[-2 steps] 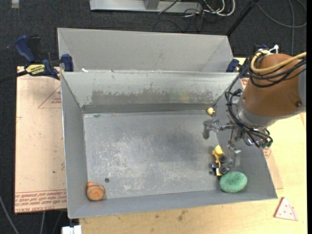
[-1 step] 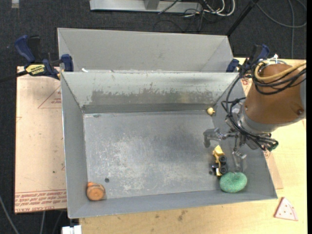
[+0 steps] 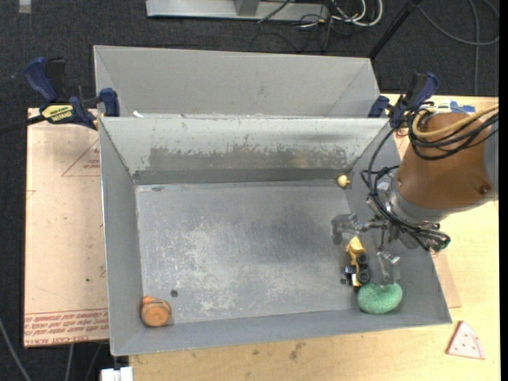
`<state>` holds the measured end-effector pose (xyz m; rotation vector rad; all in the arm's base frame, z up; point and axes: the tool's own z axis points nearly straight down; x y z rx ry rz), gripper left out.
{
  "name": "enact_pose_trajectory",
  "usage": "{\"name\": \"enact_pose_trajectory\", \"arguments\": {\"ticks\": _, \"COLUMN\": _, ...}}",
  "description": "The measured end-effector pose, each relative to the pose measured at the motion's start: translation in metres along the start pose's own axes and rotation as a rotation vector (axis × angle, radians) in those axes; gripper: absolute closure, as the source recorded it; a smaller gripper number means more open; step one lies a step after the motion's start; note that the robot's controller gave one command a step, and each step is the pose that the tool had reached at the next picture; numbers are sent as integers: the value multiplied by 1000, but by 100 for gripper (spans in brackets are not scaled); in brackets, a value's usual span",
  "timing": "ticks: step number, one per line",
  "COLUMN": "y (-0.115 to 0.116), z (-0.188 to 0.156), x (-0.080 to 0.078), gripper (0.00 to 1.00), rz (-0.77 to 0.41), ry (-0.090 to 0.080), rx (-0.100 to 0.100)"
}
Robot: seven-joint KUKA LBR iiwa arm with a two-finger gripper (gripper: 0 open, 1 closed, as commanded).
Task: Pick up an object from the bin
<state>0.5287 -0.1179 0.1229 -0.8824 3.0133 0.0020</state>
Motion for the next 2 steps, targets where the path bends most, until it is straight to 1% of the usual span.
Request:
{"name": "enact_pose_trajectory", "arguments": {"ticks": 1, "y": -2, "z": 14, "x": 5, "gripper": 0, "rz": -253, "ry": 0, "rx": 0}}
{"name": "enact_pose_trajectory", "arguments": {"ticks": 2, "y": -26, "z": 51, "x": -9, "gripper": 100, "rz": -304, "ry": -6, "rx": -9}}
